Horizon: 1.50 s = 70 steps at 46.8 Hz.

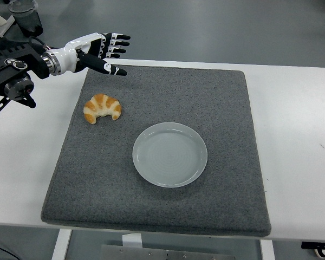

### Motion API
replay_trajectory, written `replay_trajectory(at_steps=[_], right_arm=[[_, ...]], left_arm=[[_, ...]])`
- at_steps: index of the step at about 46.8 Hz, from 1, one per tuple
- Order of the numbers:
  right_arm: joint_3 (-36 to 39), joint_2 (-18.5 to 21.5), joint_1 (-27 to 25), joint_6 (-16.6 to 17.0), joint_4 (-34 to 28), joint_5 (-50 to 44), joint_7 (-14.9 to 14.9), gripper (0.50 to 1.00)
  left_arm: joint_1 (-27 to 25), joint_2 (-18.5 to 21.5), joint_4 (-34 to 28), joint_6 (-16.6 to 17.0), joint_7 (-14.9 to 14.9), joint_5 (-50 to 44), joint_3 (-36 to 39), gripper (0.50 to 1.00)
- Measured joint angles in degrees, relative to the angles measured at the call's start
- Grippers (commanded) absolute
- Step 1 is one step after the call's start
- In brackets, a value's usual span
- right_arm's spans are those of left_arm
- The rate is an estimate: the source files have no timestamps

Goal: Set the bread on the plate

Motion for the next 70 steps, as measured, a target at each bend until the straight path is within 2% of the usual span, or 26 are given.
replay_trajectory(at_steps=[8,16,38,70], right_arm=[[0.0,0.0,0.0,0.0,0.0,0.0,0.0,0.93],[0.0,0.0,0.0,0.0,0.0,0.0,0.0,0.93],[0.0,0.0,0.0,0.0,0.0,0.0,0.0,0.932],[0.0,0.0,0.0,0.0,0.0,0.0,0.0,0.93]], left_arm=[[-1.3,3.6,-2.8,-2.0,0.0,10.9,1.1,1.0],[-2.2,6.6,-5.3,-3.4,-0.3,17.8,2.3,1.0],[-1.9,8.3,-10.0,-4.0,-0.4,36.0,2.5,1.0],[-0.2,7.0,-10.0,1.4,0.6,37.6,6.5,1.0]])
